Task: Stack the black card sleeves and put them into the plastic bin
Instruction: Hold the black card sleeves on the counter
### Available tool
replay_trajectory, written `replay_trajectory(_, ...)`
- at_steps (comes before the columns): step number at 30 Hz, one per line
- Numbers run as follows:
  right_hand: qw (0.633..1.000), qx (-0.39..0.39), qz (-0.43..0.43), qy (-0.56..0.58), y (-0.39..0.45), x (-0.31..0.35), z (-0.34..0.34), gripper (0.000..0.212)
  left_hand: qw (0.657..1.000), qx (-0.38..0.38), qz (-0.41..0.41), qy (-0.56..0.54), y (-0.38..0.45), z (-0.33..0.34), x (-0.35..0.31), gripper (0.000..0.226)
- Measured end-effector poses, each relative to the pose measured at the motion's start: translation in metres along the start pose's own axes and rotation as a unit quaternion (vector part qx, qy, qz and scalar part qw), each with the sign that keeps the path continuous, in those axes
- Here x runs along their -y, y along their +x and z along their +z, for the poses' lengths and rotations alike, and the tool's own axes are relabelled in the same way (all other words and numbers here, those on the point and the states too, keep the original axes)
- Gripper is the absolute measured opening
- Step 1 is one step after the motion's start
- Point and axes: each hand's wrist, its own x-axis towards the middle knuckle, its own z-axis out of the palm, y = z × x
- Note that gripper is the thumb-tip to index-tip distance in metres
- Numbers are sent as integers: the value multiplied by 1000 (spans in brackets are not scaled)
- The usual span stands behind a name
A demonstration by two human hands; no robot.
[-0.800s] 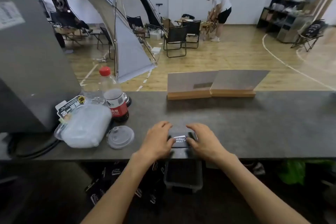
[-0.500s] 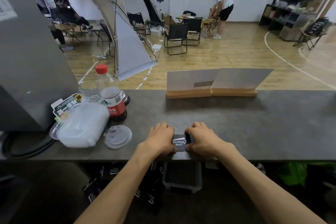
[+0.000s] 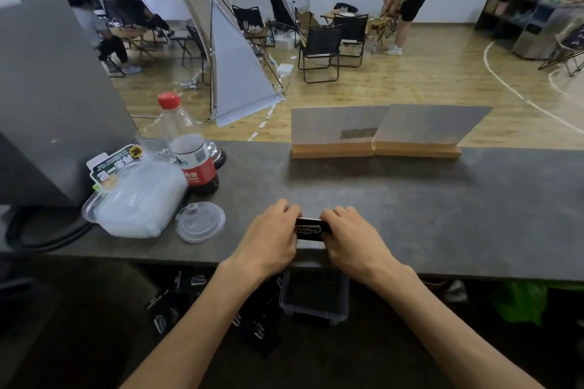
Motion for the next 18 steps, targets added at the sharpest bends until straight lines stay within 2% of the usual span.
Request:
replay_trajectory(4, 997, -4, -62, 41, -36, 16, -1, 5, 997, -51, 24, -45, -56, -6, -4, 14)
replay_trajectory(9, 993, 42, -63, 90, -74, 30, 32, 12, 992, -20, 11, -122, -112, 25, 16, 18)
replay_trajectory(13, 993, 71, -29, 93, -91, 23, 105, 19, 990, 25, 7, -135, -133, 86, 56, 23)
replay_trajectory(18, 987, 93, -7, 134, -97, 4, 210, 22, 991, 24, 45, -122, -145, 170, 116, 19)
